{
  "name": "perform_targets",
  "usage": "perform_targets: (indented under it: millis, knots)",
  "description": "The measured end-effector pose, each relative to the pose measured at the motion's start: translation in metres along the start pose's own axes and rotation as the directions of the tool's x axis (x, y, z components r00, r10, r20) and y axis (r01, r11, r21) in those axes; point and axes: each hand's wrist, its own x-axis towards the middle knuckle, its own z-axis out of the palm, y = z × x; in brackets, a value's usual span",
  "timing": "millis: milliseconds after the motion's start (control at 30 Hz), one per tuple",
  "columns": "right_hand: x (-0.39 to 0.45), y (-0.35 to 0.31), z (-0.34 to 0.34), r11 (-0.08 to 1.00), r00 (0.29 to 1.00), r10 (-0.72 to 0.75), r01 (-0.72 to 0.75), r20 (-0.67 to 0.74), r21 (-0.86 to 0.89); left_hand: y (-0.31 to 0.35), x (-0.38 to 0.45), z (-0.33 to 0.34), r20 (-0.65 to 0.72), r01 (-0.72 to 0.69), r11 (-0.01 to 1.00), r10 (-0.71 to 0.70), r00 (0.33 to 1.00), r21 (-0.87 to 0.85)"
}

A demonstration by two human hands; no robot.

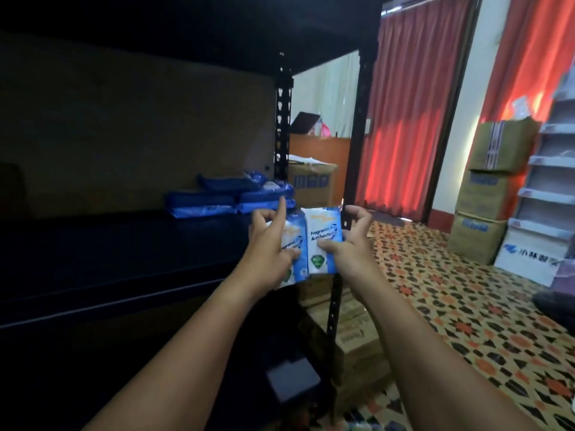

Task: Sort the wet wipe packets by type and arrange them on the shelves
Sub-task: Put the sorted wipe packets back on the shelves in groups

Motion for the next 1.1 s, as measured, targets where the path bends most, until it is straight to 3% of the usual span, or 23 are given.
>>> perform_targets:
  millis: [100, 233, 400, 500, 600, 733, 867, 1100]
  knots:
    - [0.027, -0.023, 0.016, 0.999, 0.999, 0.033, -0.034, -0.028, -0.013, 0.0, 0.022, -0.032, -0.034, 0.106, 0.99, -0.11, 0.993, -0.092]
    - [0.054, -0.026, 0.034, 0.992, 0.987, 0.126, -0.128, -0.097, -0.019, -0.022, 0.05, -0.054, -0.041, 0.329, 0.905, -0.352, 0.935, -0.271]
    - [0.064, -0.019, 0.044, 0.905, 0.991, 0.09, -0.123, -0.099, -0.408, -0.048, 0.063, -0.053, -0.034, 0.434, 0.899, -0.436, 0.899, -0.049]
    - [0.06, -0.025, 0.043, 0.83, 0.999, 0.05, -0.047, -0.009, -0.555, -0.048, 0.057, -0.053, -0.074, 0.365, 0.916, -0.357, 0.931, 0.166]
    - [0.05, -0.025, 0.037, 0.768, 0.993, 0.024, 0.057, 0.117, -0.638, -0.035, 0.034, -0.053, -0.081, 0.152, 0.96, -0.136, 0.987, 0.234]
    - [0.041, -0.019, 0.03, 0.686, 0.975, -0.028, 0.179, 0.22, -0.705, -0.025, 0.01, -0.048, 0.009, -0.043, 0.904, 0.044, 0.999, 0.425]
    - [0.054, -0.004, 0.039, 0.646, 0.979, -0.062, 0.187, 0.193, -0.74, -0.037, 0.031, -0.041, -0.023, -0.022, 0.871, 0.038, 0.999, 0.491]
    - [0.106, 0.01, 0.063, 0.5, 0.975, 0.033, 0.173, 0.219, -0.848, -0.064, 0.076, -0.032, -0.021, 0.037, 0.803, -0.03, 0.999, 0.595]
